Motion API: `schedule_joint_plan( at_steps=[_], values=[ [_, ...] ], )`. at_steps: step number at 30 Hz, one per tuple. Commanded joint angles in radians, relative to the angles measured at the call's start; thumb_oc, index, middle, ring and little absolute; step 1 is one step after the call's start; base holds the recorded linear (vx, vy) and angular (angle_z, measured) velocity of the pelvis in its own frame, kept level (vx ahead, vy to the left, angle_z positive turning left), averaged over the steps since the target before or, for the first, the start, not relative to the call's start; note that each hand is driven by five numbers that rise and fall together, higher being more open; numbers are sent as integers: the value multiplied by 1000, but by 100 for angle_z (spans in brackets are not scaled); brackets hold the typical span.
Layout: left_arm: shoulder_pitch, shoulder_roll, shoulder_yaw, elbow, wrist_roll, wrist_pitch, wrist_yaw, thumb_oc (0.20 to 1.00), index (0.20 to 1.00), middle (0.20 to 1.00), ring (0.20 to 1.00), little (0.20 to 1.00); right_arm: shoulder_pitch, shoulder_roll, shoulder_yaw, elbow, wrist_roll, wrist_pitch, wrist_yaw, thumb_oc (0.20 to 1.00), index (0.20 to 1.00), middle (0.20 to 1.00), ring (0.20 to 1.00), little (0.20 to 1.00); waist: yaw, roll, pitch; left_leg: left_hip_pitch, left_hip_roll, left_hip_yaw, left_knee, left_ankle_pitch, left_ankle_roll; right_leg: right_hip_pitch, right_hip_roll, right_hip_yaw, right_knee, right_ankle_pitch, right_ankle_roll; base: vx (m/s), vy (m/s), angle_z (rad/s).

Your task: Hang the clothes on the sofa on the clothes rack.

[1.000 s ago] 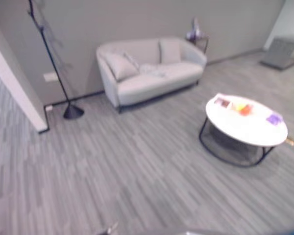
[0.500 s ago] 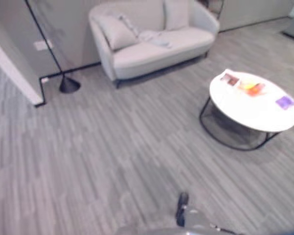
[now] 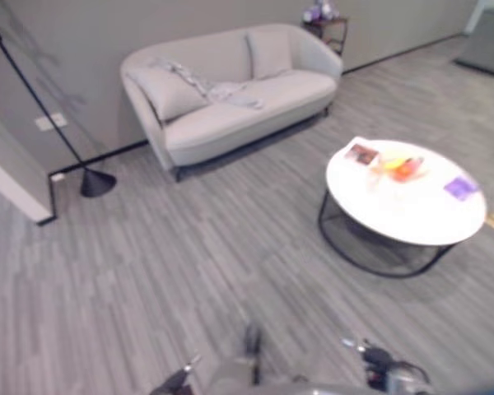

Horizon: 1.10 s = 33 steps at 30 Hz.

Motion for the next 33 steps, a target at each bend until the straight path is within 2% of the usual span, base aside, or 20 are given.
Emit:
schedule_joint_plan(
  at_steps=[1,5,6,8,9,10,12,13,14,15,17,19,22,23,26,27,28,30,31,33],
  values=[
    [-33,28,15,14,-32,-30,4,1000,1000,1000,1000,1000,18,38,-11,-34,27,-25,1,1000,1000,1000,1000,1000,51,-80,-10,-102,-87,51,8,117,147,199,-126,150,-62,15,116,879,-153,-75],
    [-3,23,44,16,-52,-23,-1,1000,1000,1000,1000,1000,24,62,2,-18,14,-18,13,1000,1000,1000,1000,1000,78,-75,-32,-37,-64,142,8,185,176,294,-92,220,-35,-71,96,850,-127,-69],
    [25,32,107,50,-99,-11,10,1000,1000,1000,1000,1000,35,85,-1,28,-4,-11,17,1000,1000,1000,1000,1000,86,-118,-62,18,-86,193,41,197,209,326,-97,219,35,-69,109,1047,-201,-60],
    [33,27,127,69,-133,-3,4,1000,1000,1000,1000,1000,56,91,-24,58,20,-8,28,1000,1000,1000,1000,1000,82,-162,-80,41,-138,160,96,158,253,283,-91,235,159,68,139,794,-146,-38],
    [34,28,126,70,-134,-3,4,1000,1000,1000,1000,1000,57,92,-24,58,20,-9,29,1000,1000,1000,1000,1000,80,-164,-82,40,-140,159,97,156,254,282,-92,234,160,67,141,498,-40,29],
    [34,26,120,67,-130,-4,-2,1000,1000,1000,1000,1000,71,93,-36,64,30,-12,34,1000,1000,1000,1000,1000,73,-187,-93,63,-184,133,94,127,280,272,-75,273,240,206,179,342,-47,70],
    [29,36,90,32,-112,-20,-8,1000,1000,1000,1000,1000,89,85,-40,40,28,-26,39,1000,1000,1000,1000,1000,50,-191,-86,112,-197,78,82,115,294,175,7,356,418,341,221,629,-178,124],
    [7,45,63,-17,-129,-32,-6,1000,1000,1000,1000,1000,95,64,-40,1,31,-34,34,1000,1000,1000,1000,1000,-8,-161,-60,201,-186,-19,36,102,286,5,53,376,527,268,240,850,-272,287],
    [-8,45,65,-38,-170,-44,2,1000,1000,1000,1000,1000,101,50,-39,-39,49,-43,42,1000,1000,1000,1000,1000,-47,-132,-31,264,-166,-74,14,92,275,-106,14,322,470,171,222,610,-200,316],
    [-8,45,65,-38,-170,-44,2,1000,1000,1000,1000,1000,101,50,-39,-39,49,-43,42,1000,1000,1000,1000,1000,-51,-131,-32,262,-166,-78,14,94,275,-107,15,319,469,172,221,405,-123,268],
    [-13,36,72,-35,-198,-39,-1,1000,1000,1000,1000,1000,96,37,-37,-63,65,-39,59,1000,1000,1000,1000,1000,-65,-113,-20,306,-147,-106,19,71,259,-110,-51,248,320,71,152,357,-83,204],
    [-16,32,91,-1,-212,-36,7,1000,1000,1000,1000,1000,81,31,-28,-72,67,-38,60,1000,1000,1000,1000,1000,-66,-119,-5,374,-145,-133,12,26,242,-189,-112,190,145,106,141,547,-184,56],
    [-7,37,151,48,-211,-31,9,1000,1000,1000,1000,1000,54,36,-8,-92,39,-34,61,1000,1000,1000,1000,1000,-82,-118,22,489,-108,-169,8,-66,210,-280,-175,107,-56,203,188,770,-205,-18],
    [22,43,200,97,-145,-24,6,1000,1000,1000,1000,1000,40,44,17,-136,13,-31,79,1000,1000,1000,1000,1000,-86,-122,17,607,-97,-187,8,-155,191,-386,-238,28,-64,210,222,938,-154,26],
    [42,43,213,113,-117,-22,4,1000,1000,1000,1000,1000,46,43,29,-155,5,-32,82,1000,1000,1000,1000,1000,-93,-127,9,663,-95,-197,8,-194,189,-373,-246,4,-64,230,228,702,-77,25],
    [59,41,222,128,-104,-22,6,1000,1000,1000,1000,1000,50,43,38,-183,6,-35,90,1000,1000,1000,1000,1000,-99,-137,-5,713,-96,-213,8,-212,186,-359,-255,-17,-64,274,224,916,-5,21],
    [84,28,233,128,-101,-19,-2,1000,1000,1000,1000,1000,62,38,45,-214,16,-34,92,1000,1000,1000,1000,1000,-109,-124,-13,765,-69,-227,29,-185,189,-329,-243,-32,-11,317,213,1176,-1,23],
    [83,17,225,118,-107,-15,-1,1000,1000,1000,1000,1000,66,33,60,-222,15,-32,94,1000,1000,1000,1000,1000,-112,-106,-20,752,-58,-235,101,-147,192,-324,-226,-22,25,306,198,753,-16,12],
    [67,1,207,75,-138,-20,-1,1000,1000,1000,1000,1000,67,30,84,-240,27,-34,100,1000,1000,1000,1000,1000,-102,-90,-24,684,-89,-274,339,-34,196,-294,-196,25,78,279,165,659,-135,-11],
    [52,3,162,6,-127,-33,3,1000,1000,1000,1000,1000,72,31,88,-247,43,-39,90,1000,1000,1000,1000,1000,-72,-114,-6,523,-190,-343,655,53,175,-236,-181,97,73,254,127,674,-162,-34]
  ],
)
